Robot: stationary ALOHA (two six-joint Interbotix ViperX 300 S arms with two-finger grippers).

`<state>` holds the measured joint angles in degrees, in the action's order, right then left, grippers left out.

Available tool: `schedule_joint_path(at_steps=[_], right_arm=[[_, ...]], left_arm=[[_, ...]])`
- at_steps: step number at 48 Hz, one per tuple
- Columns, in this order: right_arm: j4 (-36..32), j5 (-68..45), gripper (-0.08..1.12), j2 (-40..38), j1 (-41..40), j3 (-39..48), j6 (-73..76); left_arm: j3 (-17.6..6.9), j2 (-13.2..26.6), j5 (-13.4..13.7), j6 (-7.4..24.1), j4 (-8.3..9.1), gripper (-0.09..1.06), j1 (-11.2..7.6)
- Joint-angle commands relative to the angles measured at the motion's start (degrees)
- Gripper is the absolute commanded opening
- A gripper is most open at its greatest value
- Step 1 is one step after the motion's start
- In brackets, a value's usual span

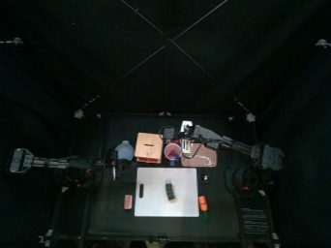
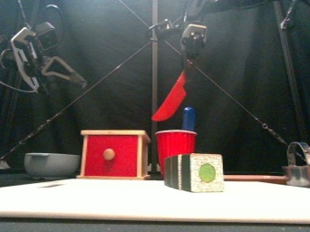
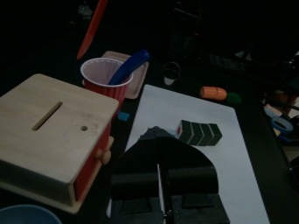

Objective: Place sushi on board then cut the sushi with the knife then place the pieces on the plate
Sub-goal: Grasp knife edge with left hand

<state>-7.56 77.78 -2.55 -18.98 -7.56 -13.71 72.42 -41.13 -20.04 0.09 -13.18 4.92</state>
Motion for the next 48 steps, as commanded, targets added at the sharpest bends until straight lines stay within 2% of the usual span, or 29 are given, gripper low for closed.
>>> schedule_joint_path(at_steps=[1, 12, 19, 31, 40, 48], right_arm=[[0.70, -2.37, 0.38, -6.06, 0.09, 0.18, 1.67], [5.01, -11.51, 0.38, -15.29, 2.29, 9.14, 5.89], [8.09, -25.05, 0.38, -22.50, 4.92, 20.13, 8.96], [11.51, -41.57, 0.38, -30.15, 9.49, 36.47, 10.02], [13.01, -52.73, 0.38, -32.61, 11.34, 44.12, 9.84], [13.18, -58.54, 0.38, -32.96, 12.92, 49.66, 9.84]], left_arm=[[-1.41, 0.09, -0.70, 0.09, 0.09, -0.03, 0.18], [-2.37, 0.09, -2.20, 0.09, 0.18, -0.03, 0.18], [-2.72, 0.00, -3.78, 0.09, 0.35, -0.03, 0.09], [-4.48, 0.00, -4.22, 0.09, 1.23, -0.03, -0.35], [-6.42, 0.00, -4.31, 0.09, 3.69, -0.02, -0.70], [-7.65, 0.09, -4.22, 0.26, 6.42, 0.06, -1.93]])
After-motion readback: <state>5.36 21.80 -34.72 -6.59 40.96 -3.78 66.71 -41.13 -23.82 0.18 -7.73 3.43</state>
